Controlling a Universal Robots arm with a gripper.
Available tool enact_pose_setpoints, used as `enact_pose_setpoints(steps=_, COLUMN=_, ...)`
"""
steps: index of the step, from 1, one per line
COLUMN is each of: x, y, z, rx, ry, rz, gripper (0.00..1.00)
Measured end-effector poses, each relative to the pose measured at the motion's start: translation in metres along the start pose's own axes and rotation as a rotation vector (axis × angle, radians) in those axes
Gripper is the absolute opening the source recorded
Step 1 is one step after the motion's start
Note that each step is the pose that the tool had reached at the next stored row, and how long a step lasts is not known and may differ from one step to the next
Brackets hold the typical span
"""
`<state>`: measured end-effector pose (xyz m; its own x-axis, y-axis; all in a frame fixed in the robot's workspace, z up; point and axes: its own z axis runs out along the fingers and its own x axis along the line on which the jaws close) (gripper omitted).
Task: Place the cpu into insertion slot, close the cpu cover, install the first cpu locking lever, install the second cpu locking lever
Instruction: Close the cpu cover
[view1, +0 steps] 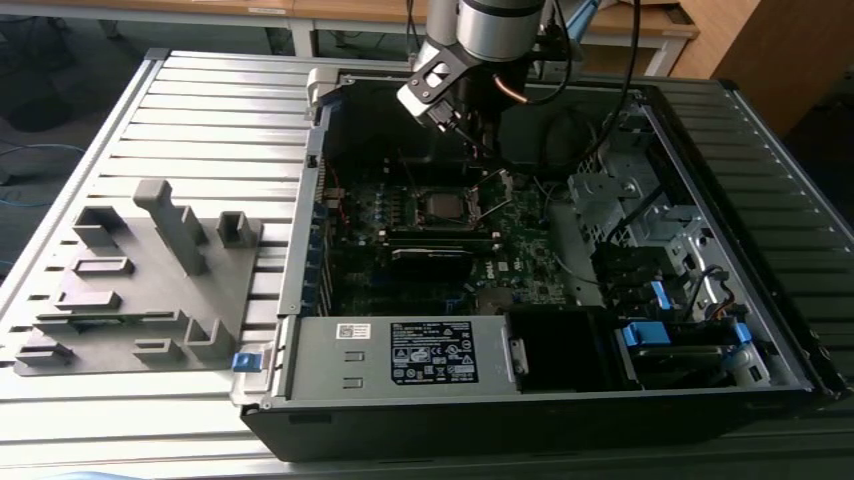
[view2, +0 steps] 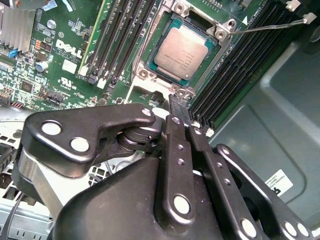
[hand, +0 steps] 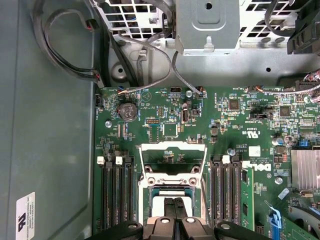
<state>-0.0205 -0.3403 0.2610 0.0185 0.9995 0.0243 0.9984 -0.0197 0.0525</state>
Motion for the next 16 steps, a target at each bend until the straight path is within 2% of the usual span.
enact_pose_setpoints(steps=9, x=0.0001, y=0.0038, z=0.0002, rx=0.0, ry=0.0001, rz=0.0, gripper=0.11)
enact_pose_setpoints(steps=16, x=0.0002, y=0.0114, z=0.0006, rx=0.0, ry=0.0001, rz=0.0, gripper=0.11)
